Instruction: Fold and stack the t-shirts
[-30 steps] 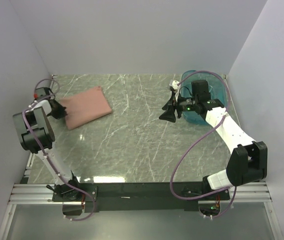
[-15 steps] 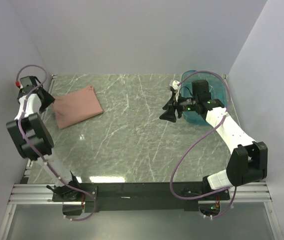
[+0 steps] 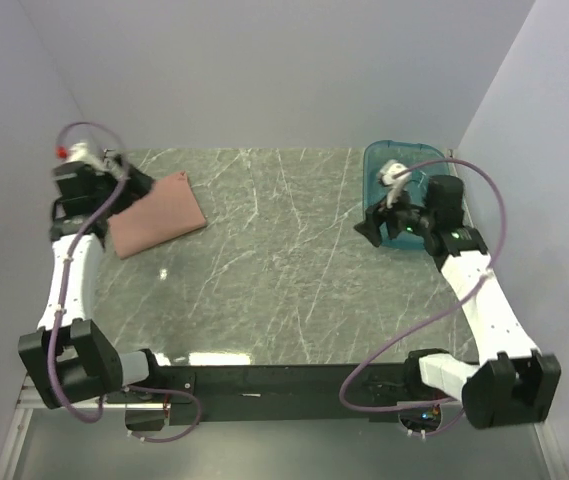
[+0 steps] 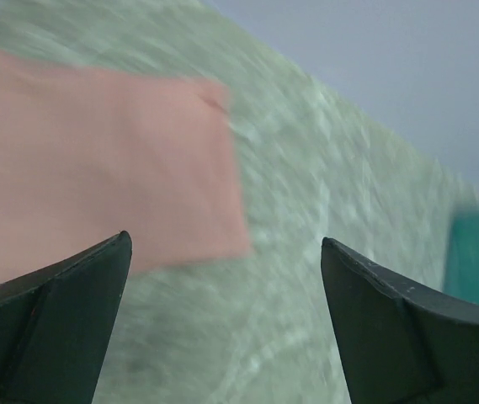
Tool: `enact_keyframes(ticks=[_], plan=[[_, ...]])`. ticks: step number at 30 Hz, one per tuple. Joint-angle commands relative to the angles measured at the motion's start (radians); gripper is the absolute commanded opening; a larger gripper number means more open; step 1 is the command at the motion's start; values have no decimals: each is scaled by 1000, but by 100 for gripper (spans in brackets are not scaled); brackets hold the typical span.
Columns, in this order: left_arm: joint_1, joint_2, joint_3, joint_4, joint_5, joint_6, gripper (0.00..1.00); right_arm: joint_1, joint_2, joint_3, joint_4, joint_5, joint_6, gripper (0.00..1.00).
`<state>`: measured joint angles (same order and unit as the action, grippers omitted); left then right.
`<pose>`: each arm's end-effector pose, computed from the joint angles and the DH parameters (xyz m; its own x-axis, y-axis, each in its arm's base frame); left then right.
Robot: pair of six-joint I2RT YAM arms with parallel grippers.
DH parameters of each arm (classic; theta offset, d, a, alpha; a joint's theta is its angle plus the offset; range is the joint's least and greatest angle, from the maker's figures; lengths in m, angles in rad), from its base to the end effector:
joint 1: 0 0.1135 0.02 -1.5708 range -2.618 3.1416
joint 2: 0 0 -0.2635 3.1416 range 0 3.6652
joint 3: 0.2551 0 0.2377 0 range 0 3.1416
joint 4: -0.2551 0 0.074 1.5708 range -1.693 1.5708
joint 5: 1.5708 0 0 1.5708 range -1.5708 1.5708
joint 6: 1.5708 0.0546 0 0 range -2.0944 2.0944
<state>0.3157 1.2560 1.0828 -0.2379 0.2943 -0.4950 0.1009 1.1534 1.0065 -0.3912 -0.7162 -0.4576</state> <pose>0.2816 0.0753 0.3330 -0.3132 -0.5805 -0.7516 -0.2195 0.8142 -0.5375 0.2435 0.0607 0.3210 -0.1761 -0.3528 -0.9190 -0.7966 0.5995 -0.0775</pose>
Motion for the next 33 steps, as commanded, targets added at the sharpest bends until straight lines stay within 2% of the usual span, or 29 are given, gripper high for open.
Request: enact_keyframes(ticks=[1,2,3,5,8,9,10,14,18,22,33], plan=[[-206,-91,3,19,34,172,99,-102,-121,-49,135,136,163,82],[-305,-151,-15,23,-43,214,99,-142,-138,-57,144,164,183,83],[-352,-190,-36,23,-76,252,99,-165,-153,-65,155,164,204,85],[-412,-272,-95,78,-106,323,99,-207,-195,-80,183,263,270,87],[-417,-420,-205,117,-168,266,99,-217,-228,-80,183,458,355,90],[-418,-458,-242,117,-137,276,99,-216,-238,-88,187,500,378,90],[-420,-466,-253,114,-123,285,99,-217,-257,-106,207,606,426,91],[-440,-494,-314,112,-144,283,100,-221,-294,-169,270,803,523,100],[-471,-541,-391,121,-239,300,99,-233,-330,-216,291,860,550,100],[-478,-541,-393,101,-283,297,99,-254,-356,-256,316,865,569,100],[-480,-530,-391,98,-290,299,99,-291,-356,-293,344,868,568,100]])
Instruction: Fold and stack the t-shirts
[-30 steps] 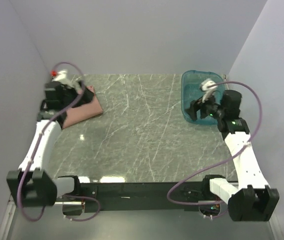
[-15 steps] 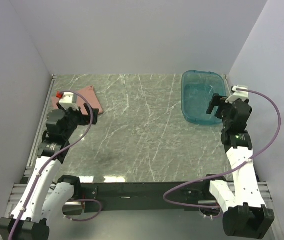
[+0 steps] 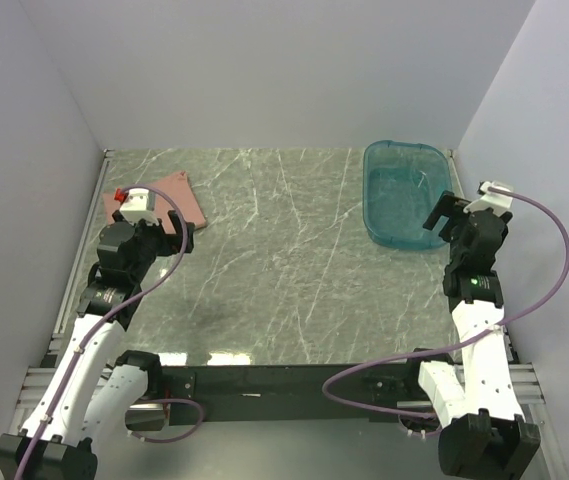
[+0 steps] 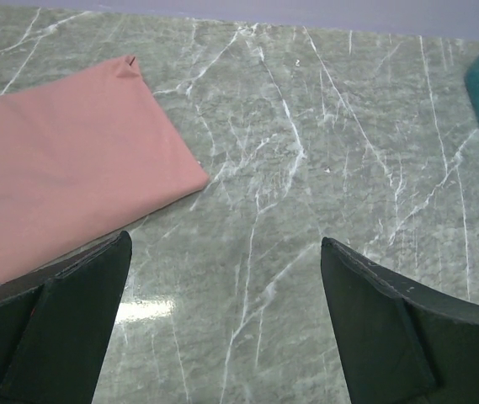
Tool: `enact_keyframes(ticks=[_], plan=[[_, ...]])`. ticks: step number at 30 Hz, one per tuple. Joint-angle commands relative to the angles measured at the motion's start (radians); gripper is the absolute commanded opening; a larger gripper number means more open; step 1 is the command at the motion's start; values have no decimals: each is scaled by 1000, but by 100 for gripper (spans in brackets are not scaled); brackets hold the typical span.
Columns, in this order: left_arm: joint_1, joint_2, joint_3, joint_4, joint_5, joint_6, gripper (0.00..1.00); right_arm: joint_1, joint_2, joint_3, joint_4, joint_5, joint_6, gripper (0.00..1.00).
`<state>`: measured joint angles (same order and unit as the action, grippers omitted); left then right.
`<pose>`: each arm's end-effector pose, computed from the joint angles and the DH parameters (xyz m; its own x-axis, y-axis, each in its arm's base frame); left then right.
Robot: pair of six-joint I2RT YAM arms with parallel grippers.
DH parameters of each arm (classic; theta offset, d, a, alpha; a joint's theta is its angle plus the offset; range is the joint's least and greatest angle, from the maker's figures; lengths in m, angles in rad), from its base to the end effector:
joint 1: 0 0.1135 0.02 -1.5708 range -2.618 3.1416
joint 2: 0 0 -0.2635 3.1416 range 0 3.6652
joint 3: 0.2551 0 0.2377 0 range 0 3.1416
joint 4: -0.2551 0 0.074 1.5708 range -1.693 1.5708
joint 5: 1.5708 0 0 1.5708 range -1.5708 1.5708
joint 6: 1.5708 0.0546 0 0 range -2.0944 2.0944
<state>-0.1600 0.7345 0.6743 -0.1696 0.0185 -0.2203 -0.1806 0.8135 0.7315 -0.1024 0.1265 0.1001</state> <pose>0.1804 -0.0301 0.3068 -0.2581 -0.1796 -0.9493 0.1237 0.9683 -0.2169 0.1946 -0.0425 0.3224 -0.1495 0.1281 -0.9804 0.3167 0.9455 0.0752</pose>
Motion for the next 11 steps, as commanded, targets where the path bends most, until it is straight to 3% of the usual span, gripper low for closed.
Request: enact_keyframes(ticks=[1,11], plan=[[-4,-7,18,31,-12,24,99,-11,-16,-23,59,27,9,100],[-4,-1,19,24,-12,24,99,-16,-37,-32,76,41,-42,100]])
